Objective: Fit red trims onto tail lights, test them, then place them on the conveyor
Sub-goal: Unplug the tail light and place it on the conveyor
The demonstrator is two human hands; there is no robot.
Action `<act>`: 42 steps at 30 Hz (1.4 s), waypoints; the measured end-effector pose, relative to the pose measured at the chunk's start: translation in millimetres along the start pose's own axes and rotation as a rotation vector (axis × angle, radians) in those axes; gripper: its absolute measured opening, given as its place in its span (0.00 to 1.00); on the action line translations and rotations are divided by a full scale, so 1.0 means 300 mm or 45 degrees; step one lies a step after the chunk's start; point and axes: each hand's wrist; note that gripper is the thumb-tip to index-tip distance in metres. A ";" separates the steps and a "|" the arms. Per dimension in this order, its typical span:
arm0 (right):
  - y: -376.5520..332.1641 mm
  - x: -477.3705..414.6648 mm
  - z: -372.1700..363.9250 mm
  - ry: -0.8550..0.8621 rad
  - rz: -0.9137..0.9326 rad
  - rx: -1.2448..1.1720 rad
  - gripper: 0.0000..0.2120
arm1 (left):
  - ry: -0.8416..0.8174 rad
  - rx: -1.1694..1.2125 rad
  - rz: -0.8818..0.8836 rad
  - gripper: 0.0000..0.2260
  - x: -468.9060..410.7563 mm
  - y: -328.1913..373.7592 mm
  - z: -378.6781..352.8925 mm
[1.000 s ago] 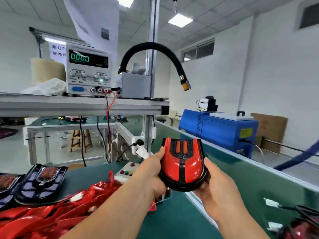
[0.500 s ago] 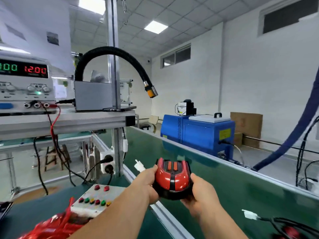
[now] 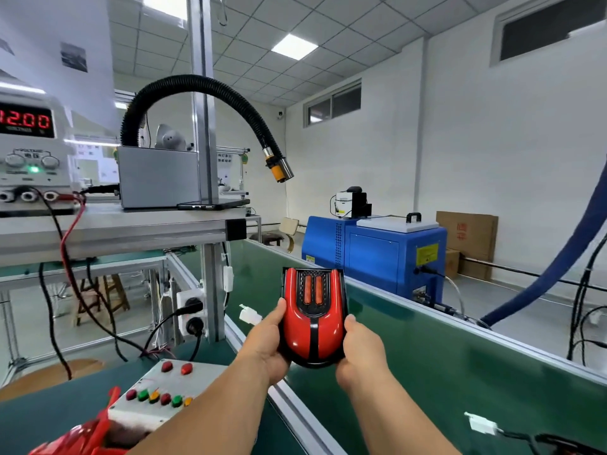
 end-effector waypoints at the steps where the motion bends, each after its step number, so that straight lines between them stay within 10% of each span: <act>1: -0.007 -0.001 -0.004 0.008 -0.027 0.026 0.11 | 0.050 -0.014 0.041 0.18 -0.008 0.007 -0.007; 13: -0.048 0.087 0.004 0.079 -0.134 0.120 0.09 | 0.089 -0.103 0.225 0.17 0.062 0.076 -0.036; 42: -0.415 0.844 0.629 0.213 0.423 -0.031 0.08 | -0.502 -0.197 0.143 0.12 0.832 -0.144 -0.480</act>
Point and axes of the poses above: each hand's wrist, its own x-axis away from the middle knuckle, its own z-axis out of the back of the hand, y = z × x, and after that the axes turned 3 degrees about -x, right-handed
